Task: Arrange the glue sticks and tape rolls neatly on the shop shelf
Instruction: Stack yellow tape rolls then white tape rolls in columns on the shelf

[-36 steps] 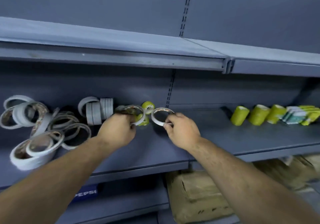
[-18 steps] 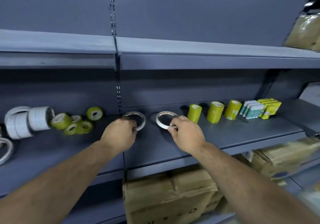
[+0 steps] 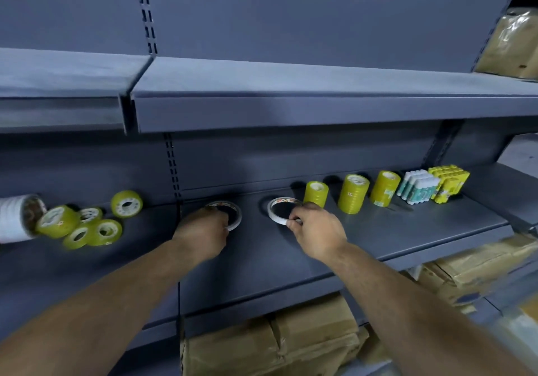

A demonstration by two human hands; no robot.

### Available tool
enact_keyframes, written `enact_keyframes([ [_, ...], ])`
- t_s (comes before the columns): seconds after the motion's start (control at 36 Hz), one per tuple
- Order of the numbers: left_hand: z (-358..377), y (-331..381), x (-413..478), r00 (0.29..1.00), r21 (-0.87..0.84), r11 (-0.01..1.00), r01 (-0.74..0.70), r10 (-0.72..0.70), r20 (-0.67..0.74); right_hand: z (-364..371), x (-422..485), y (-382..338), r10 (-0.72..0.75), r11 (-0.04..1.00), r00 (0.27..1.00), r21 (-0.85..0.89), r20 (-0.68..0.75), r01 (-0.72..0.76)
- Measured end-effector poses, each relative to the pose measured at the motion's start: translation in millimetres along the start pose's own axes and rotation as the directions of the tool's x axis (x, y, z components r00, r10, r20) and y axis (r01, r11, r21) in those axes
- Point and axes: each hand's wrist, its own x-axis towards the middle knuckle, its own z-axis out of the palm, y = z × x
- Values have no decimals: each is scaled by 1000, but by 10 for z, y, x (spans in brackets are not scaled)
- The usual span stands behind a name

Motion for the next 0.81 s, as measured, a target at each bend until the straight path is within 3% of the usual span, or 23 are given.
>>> enact_keyframes([
  [0.14,45,-58,86,997,41,999,13,-16,71,112,155,-22,22,1000,999,-9,34,-21],
  [0.33,195,-25,93,975,99,992,75,-94,202,193,342,-4,-66,997,995,-23,78,68],
  [0.61,246,-19,31,981,83,990,113,-124,147,313,452,-72,-199,977,971,-48,128,207],
  [0.81,259,-8,-24,986,-33,990,136,-132,102,385,500,-148,-243,961,958,-96,154,259],
])
